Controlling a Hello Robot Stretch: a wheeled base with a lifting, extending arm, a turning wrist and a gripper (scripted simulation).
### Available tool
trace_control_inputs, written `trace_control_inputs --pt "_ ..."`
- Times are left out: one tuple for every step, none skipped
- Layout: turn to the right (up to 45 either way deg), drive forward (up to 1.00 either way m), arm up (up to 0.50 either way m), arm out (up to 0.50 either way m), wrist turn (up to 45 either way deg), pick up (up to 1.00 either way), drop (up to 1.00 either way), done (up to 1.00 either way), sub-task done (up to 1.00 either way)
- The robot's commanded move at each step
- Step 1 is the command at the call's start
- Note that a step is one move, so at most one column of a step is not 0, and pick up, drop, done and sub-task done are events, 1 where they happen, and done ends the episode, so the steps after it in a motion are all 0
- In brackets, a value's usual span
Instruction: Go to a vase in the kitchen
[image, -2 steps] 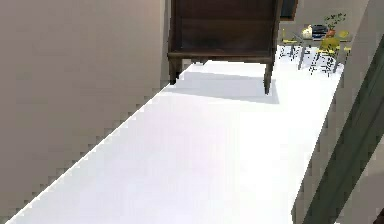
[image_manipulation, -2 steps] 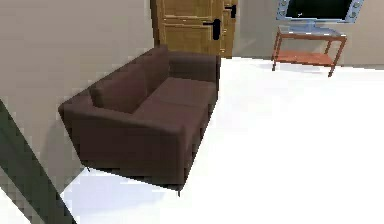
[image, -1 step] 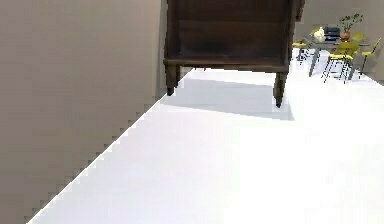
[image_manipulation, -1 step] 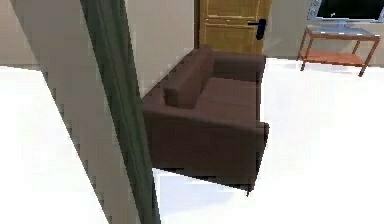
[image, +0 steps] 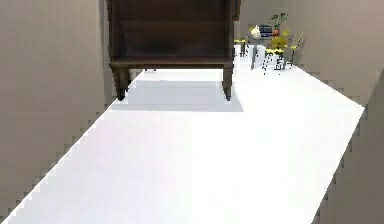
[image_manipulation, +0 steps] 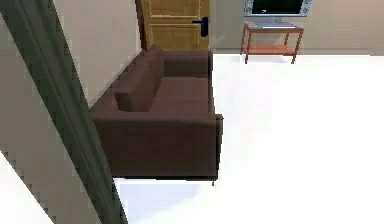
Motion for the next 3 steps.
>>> trace_control_inputs --pt "3.0 0.00 0.00 0.00 0.0 0.00 0.00 0.00 0.00" --pt "0.0 1.00 0.00 0.00 0.0 0.00 0.00 0.00 0.00" --pt "30.0 0.00 0.00 0.00 0.0 0.00 0.00 0.00 0.00"
